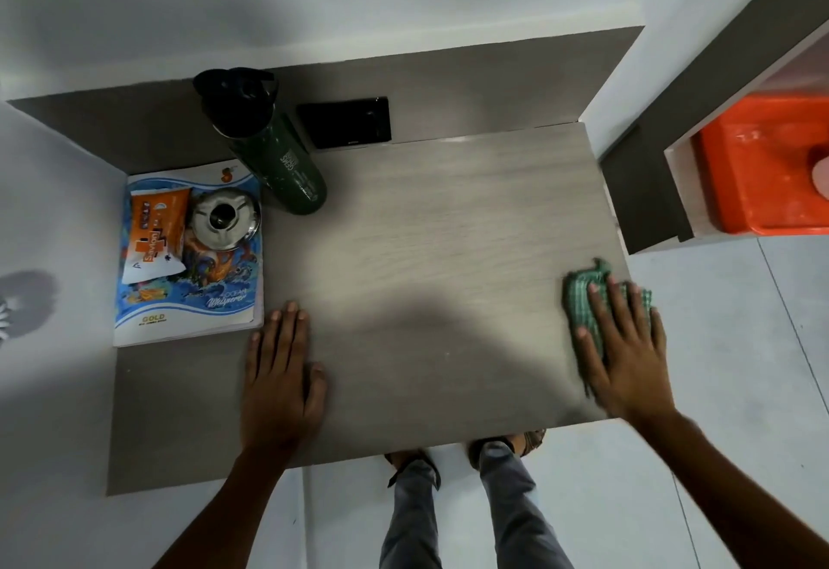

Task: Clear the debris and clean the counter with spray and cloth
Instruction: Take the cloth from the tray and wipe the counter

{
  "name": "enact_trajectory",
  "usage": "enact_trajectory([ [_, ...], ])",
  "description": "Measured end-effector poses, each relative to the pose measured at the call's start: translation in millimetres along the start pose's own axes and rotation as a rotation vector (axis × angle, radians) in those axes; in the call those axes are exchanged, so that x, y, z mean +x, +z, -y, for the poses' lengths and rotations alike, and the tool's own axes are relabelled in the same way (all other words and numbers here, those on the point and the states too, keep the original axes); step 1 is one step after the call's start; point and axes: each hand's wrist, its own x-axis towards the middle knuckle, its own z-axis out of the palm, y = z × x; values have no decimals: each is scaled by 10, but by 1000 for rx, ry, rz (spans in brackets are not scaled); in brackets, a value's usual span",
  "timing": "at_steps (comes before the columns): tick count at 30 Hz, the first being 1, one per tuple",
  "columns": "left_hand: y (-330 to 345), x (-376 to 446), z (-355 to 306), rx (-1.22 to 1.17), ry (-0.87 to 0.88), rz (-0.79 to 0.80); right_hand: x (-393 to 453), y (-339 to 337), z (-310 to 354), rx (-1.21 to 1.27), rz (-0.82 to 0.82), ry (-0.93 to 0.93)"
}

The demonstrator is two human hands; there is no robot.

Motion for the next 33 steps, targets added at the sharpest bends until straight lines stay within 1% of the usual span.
enact_trajectory([
  [3, -1, 11, -4, 8, -9, 17, 551, -174, 32, 50, -4, 92],
  [6, -10, 6, -26, -1, -1, 4, 1170, -276, 232, 31, -9, 68],
  [11, -17, 10, -27, 2, 14, -15, 1968, -237, 904, 50, 5, 74],
  [14, -20, 9, -23, 5, 18, -25, 2111, -119, 1386, 44, 38, -17],
  [17, -27, 9, -38, 10, 13, -22, 1906, 88, 1867, 40, 36, -127],
  [20, -40, 8, -45, 9, 6, -12, 1452, 400, 2295, 23, 64, -259],
  [24, -46, 8, -50, 33, -5, 11, 688, 790, 2595, 30, 86, -445],
  [27, -32, 11, -33, 27, -2, 4, 222, 899, 2460, 37, 58, -486],
  [33, -8, -6, -7, 4, 9, -19, -265, 801, 1711, 17, 14, -449],
])
